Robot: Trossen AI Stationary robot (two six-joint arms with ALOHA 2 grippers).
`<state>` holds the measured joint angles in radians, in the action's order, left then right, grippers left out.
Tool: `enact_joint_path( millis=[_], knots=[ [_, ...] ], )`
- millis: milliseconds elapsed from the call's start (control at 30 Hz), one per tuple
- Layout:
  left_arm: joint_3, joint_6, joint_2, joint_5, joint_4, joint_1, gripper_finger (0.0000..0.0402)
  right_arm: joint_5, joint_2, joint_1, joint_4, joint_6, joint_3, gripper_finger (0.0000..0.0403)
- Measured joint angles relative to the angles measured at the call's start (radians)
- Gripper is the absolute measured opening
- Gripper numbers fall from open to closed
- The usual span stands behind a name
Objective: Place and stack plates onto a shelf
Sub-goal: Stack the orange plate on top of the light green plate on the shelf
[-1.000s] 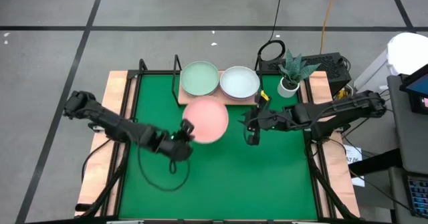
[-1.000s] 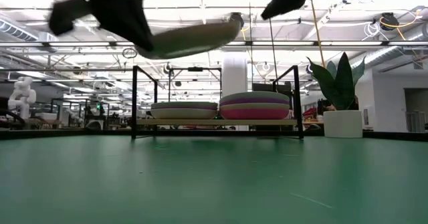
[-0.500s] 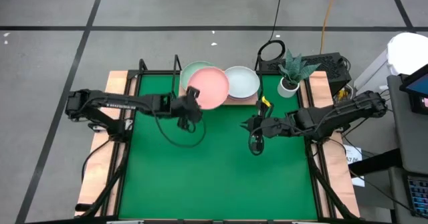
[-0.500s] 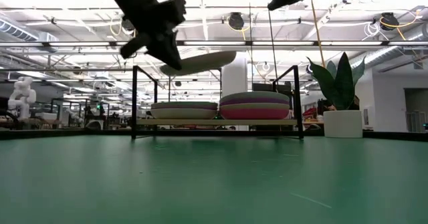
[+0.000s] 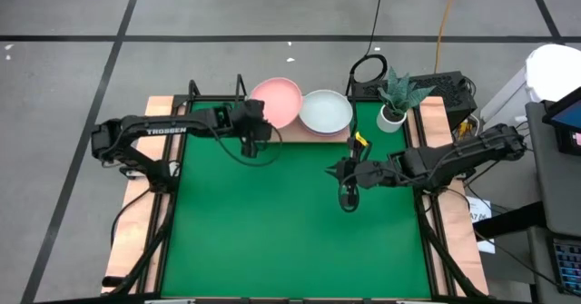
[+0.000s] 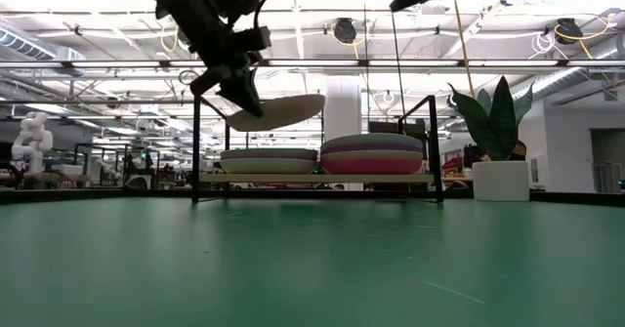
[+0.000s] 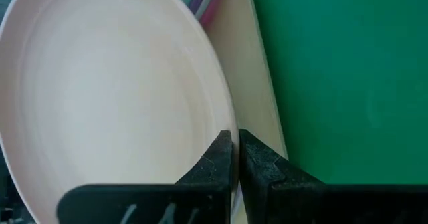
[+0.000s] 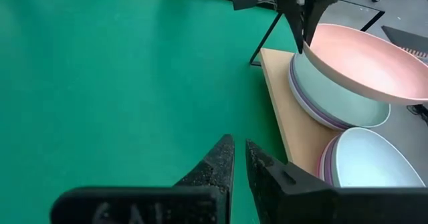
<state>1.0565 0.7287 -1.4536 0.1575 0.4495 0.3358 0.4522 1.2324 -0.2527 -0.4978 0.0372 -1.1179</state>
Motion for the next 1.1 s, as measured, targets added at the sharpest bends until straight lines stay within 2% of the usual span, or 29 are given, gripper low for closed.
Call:
enact_joint_path(
  millis=[267,1100],
  knots=[
    [0.0,-0.001,0.0,-0.025,0.002,0.054,0.0035,0.0,0.0,0.0,0.0,-0.023,0.0,0.0022],
    [0.0,0.088,0.0,-0.052,0.002,0.099,0.0042,0.0,0.0,0.0,0.0,-0.026,0.0,0.0022]
  ],
)
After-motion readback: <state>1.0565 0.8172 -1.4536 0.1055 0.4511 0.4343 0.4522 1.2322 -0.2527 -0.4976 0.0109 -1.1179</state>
